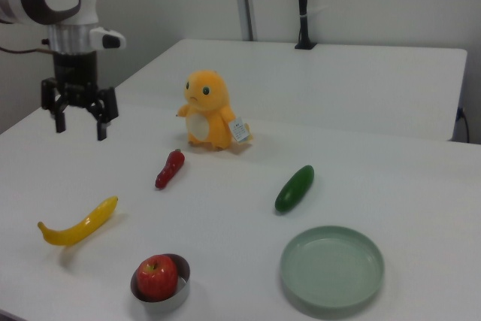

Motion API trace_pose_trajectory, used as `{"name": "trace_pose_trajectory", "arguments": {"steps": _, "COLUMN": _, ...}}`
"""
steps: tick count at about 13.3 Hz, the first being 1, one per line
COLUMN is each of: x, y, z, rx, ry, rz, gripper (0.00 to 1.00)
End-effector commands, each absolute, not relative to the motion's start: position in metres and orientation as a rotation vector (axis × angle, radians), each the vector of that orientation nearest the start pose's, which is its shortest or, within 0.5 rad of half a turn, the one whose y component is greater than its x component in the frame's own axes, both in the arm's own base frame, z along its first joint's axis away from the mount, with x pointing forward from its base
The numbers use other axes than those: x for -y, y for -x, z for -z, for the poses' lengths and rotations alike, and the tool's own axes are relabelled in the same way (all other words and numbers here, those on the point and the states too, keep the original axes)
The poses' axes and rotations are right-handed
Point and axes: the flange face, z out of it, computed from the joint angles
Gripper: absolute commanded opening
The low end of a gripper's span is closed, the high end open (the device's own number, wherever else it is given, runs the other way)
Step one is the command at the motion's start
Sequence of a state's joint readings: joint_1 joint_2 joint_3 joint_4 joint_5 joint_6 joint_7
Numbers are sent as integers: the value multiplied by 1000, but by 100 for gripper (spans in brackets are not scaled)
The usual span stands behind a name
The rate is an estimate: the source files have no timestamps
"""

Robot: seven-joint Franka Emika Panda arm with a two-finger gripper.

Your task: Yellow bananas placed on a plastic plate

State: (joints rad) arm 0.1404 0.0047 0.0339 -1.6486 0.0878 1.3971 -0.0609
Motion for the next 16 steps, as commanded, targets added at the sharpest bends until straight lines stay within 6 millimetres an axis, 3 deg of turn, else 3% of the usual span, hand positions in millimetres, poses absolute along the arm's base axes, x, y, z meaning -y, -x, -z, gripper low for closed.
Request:
{"name": "trace_pose_trajectory", "arguments": {"steps": 1, "x": -140, "y": -496, "z": -529, "rx": 312, "ry": 3020, "rz": -627, "gripper": 100}}
{"name": "trace_pose_trajectory", "arguments": {"steps": 4, "x": -173, "y": -474, "z": -473, "rx": 327, "ry": 3033, "rz": -735, "gripper": 100}}
{"name": "trace_pose_trajectory", "arguments": {"steps": 7, "x": -176, "y": -468, "z": -421, "rx": 275, "ry": 3055, "rz": -671, "gripper": 100}}
{"name": "trace_pose_trajectory", "arguments": {"steps": 14, "x": -172, "y": -472, "z": -353, "rx": 68, "ry": 3096, "rz": -333, "gripper": 100}}
{"name": "trace_pose_trajectory", "arguments": {"steps": 16, "x": -184, "y": -478, "z": -333, "rx": -1, "ry": 3096, "rz": -230, "gripper": 100}}
